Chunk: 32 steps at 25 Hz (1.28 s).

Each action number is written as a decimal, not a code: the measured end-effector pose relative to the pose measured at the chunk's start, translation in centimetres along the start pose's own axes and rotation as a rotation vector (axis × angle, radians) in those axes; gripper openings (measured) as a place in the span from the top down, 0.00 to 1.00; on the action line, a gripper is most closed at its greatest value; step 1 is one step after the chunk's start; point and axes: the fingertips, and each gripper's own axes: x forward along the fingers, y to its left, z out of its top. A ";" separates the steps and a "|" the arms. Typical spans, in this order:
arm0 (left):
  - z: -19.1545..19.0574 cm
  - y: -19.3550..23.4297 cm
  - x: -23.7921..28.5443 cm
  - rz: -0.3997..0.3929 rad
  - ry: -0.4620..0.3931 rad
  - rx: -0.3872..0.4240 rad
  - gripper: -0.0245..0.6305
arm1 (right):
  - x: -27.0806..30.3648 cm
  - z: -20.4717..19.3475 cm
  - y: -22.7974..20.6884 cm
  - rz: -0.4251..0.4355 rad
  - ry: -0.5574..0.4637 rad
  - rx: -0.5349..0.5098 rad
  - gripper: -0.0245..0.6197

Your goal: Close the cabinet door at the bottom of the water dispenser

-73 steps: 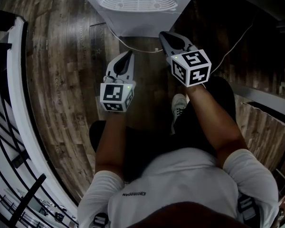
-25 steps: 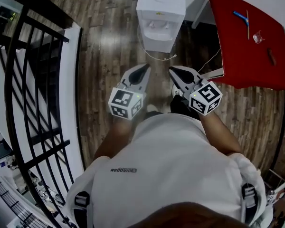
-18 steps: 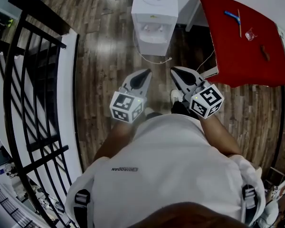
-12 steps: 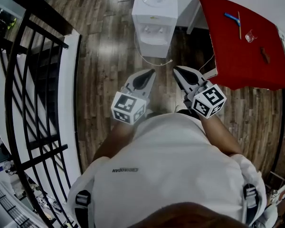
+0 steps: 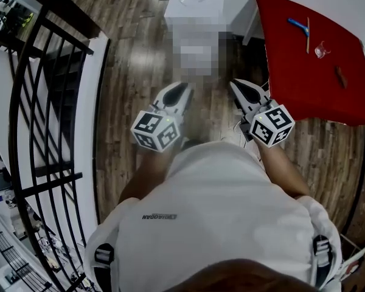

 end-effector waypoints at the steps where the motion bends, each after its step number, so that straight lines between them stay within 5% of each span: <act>1: 0.0 -0.8 0.2 0.007 -0.001 0.026 0.97 | -0.5 -0.2 -0.4 0.004 0.006 0.004 0.93; 7: -1.9 -4.1 0.9 0.062 0.038 0.174 0.97 | -3.1 -1.5 -1.1 0.054 0.023 0.003 0.93; 16: -2.3 -3.3 -0.3 0.089 0.066 0.152 0.97 | -3.0 -2.4 -0.2 0.034 0.029 -0.004 0.93; 32: -0.7 1.8 -3.1 0.010 0.091 0.212 0.97 | 1.3 -3.9 3.0 -0.084 0.027 0.011 0.93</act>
